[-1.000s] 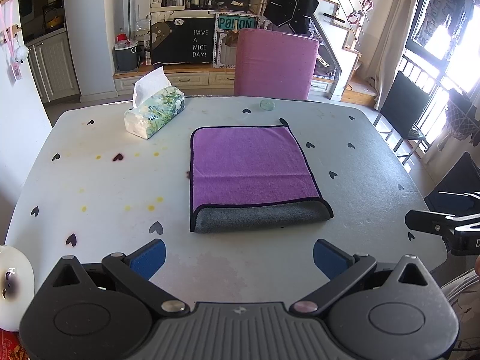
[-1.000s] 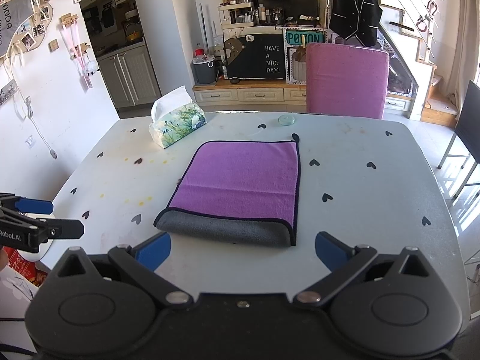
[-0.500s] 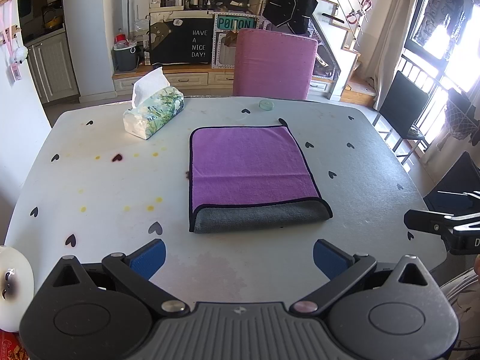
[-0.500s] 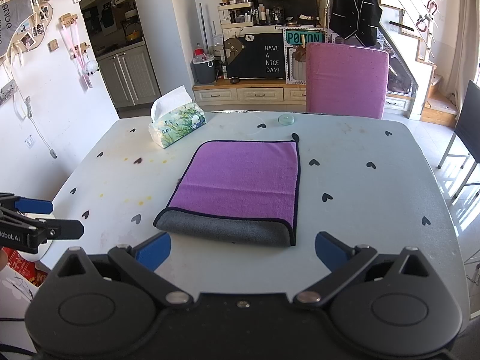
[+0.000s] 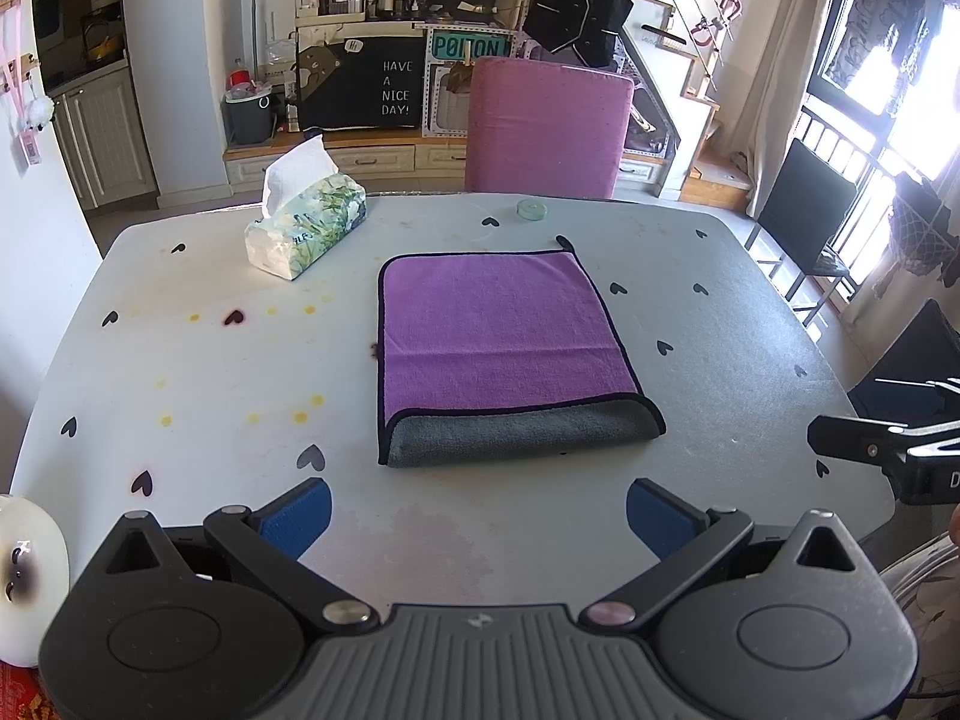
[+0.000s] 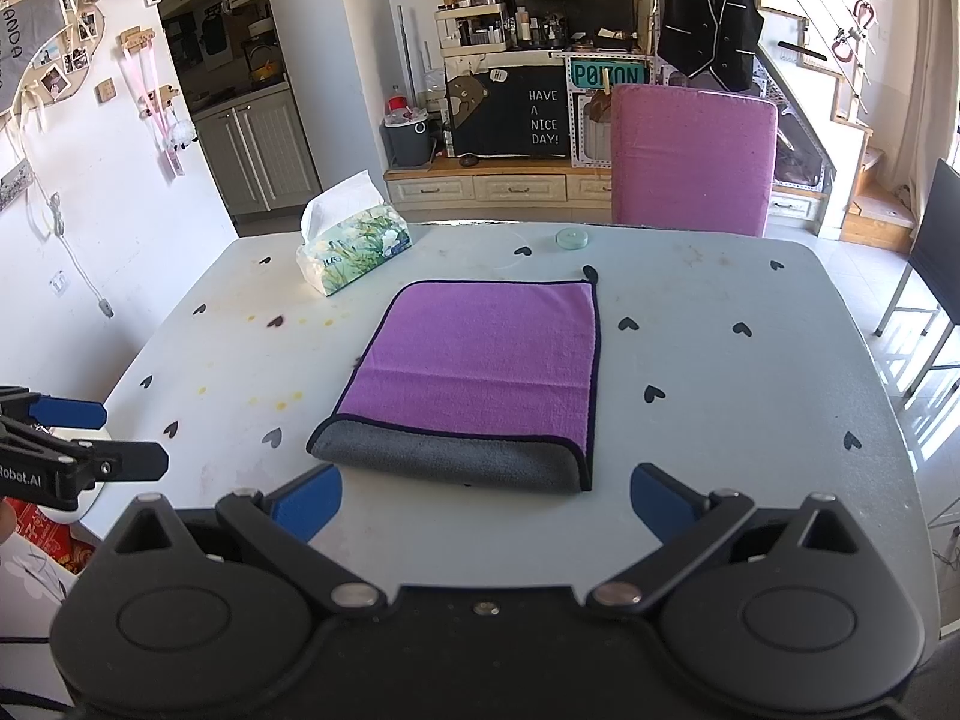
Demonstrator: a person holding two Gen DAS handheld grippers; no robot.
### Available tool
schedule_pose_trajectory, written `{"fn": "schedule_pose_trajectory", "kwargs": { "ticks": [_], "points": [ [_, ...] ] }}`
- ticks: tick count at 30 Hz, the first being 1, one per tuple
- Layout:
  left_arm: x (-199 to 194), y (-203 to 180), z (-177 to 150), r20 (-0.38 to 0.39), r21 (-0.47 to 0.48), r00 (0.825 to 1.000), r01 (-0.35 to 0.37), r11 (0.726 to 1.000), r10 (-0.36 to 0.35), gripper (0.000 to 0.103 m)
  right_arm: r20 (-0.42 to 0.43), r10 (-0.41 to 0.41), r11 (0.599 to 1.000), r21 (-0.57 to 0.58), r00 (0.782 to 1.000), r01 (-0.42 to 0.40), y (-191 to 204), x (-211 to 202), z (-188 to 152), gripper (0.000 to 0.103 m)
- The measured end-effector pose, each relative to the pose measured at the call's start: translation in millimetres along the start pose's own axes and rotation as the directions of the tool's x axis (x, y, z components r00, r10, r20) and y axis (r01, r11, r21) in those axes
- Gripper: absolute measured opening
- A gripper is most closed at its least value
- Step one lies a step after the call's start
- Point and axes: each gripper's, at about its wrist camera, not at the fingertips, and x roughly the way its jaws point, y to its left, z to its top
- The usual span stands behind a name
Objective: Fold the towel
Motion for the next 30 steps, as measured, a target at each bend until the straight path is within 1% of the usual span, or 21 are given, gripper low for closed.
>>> {"fn": "schedule_pose_trajectory", "kwargs": {
  "ticks": [8, 11, 16, 24, 30],
  "points": [
    [-2.8, -2.5, 3.4, 0.014, 0.004, 1.0, -0.005, 1.0, 0.005, 0.103, 0.0, 0.003, 1.0, 0.012, 1.0, -0.003, -0.5, 4.6, 0.2, 0.102],
    [-3.9, -4.3, 6.2, 0.021, 0.008, 1.0, 0.008, 1.0, -0.008, 0.103, 0.006, -0.001, 1.0, 0.012, 1.0, 0.001, -2.0, 4.6, 2.6, 0.102],
    [-3.0, -6.1, 13.6, 0.037, 0.014, 0.999, 0.001, 1.0, -0.001, 0.103, 0.011, -0.003, 1.0, 0.014, 1.0, 0.003, -4.2, 5.5, 9.5, 0.102],
    [7.8, -7.2, 26.2, 0.034, 0.021, 0.999, -0.016, 1.0, 0.015, 0.103, 0.003, 0.004, 1.0, 0.028, 1.0, -0.004, -8.0, 11.3, 26.7, 0.102],
    [24.2, -2.7, 38.1, 0.021, 0.021, 0.999, -0.027, 0.999, 0.027, 0.103, -0.028, 0.039, 0.999, 0.03, 0.999, -0.038, -13.0, 26.7, 39.8, 0.102]
  ]
}}
